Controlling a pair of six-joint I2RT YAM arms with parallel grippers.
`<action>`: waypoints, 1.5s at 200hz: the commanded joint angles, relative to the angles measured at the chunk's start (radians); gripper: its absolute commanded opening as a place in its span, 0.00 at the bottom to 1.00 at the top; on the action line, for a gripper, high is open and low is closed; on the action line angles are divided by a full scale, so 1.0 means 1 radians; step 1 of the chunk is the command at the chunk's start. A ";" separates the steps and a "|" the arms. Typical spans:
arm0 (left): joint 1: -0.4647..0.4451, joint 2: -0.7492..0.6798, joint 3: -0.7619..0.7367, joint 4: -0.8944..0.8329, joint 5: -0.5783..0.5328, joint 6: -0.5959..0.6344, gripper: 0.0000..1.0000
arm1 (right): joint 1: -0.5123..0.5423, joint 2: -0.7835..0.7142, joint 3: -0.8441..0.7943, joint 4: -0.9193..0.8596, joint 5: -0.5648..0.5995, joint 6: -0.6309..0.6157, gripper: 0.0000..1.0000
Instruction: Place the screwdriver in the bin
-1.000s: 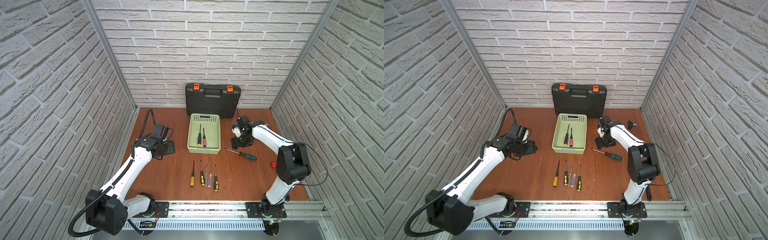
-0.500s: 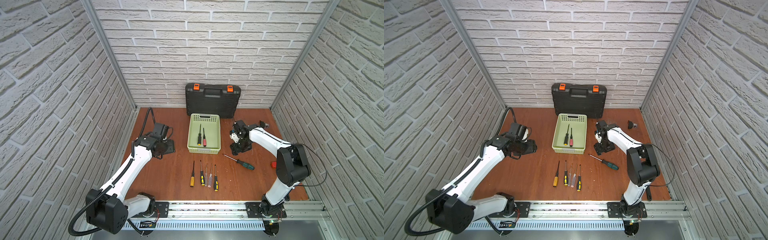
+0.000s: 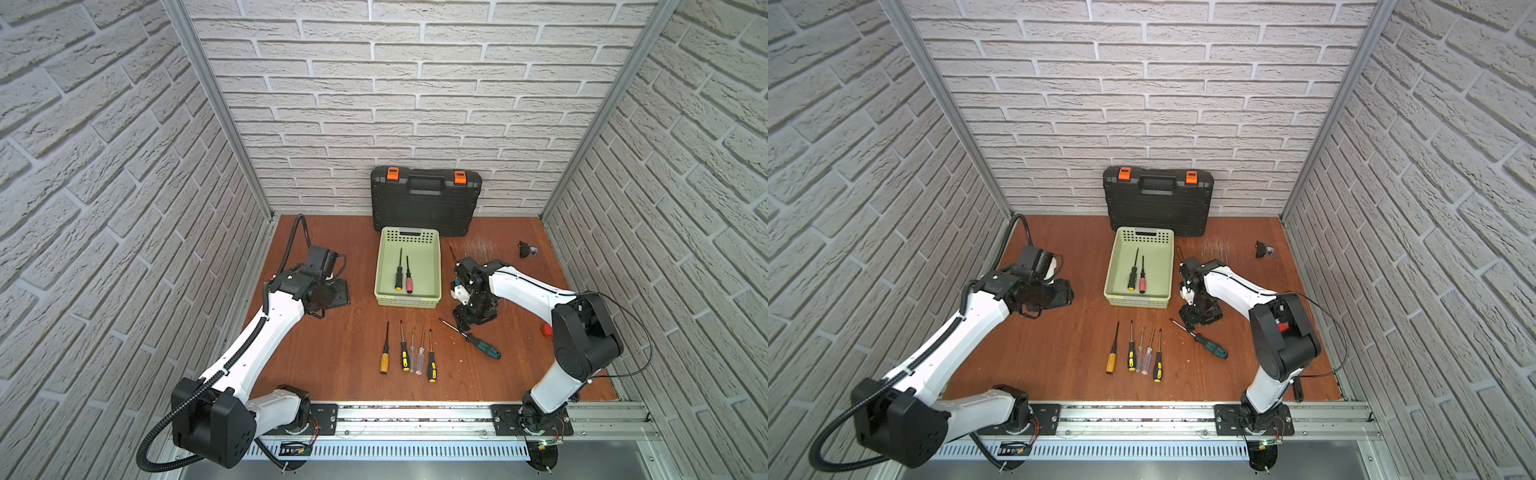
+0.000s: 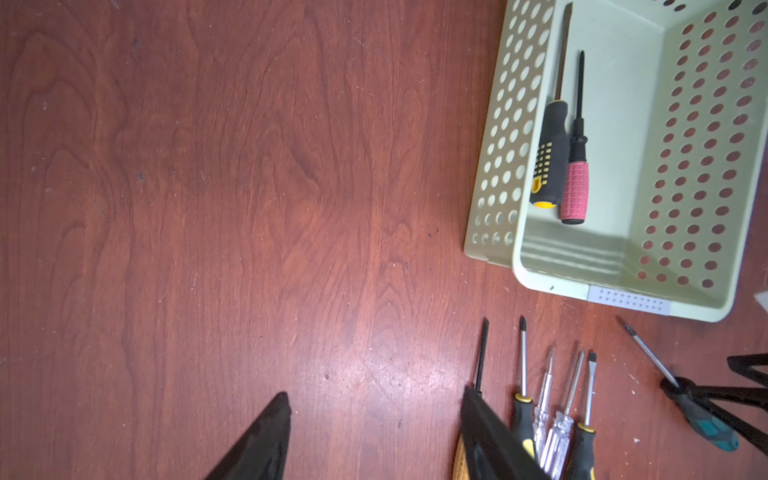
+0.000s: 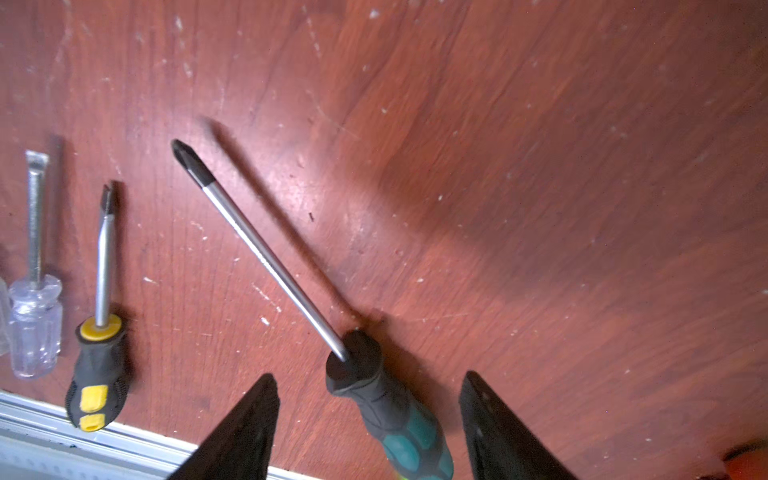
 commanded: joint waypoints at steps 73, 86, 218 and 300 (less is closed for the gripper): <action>0.006 -0.025 0.009 -0.013 -0.035 0.015 0.65 | 0.190 0.041 -0.085 -0.013 0.017 0.190 0.67; 0.006 -0.020 0.012 -0.014 -0.034 0.017 0.65 | 0.199 0.039 -0.099 -0.004 0.015 0.200 0.65; 0.005 -0.005 0.049 -0.034 -0.029 0.012 0.65 | 0.366 -0.017 -0.216 0.037 0.024 0.342 0.11; 0.005 -0.013 0.061 -0.039 -0.029 -0.006 0.65 | 0.401 -0.271 -0.167 -0.074 0.074 0.441 0.05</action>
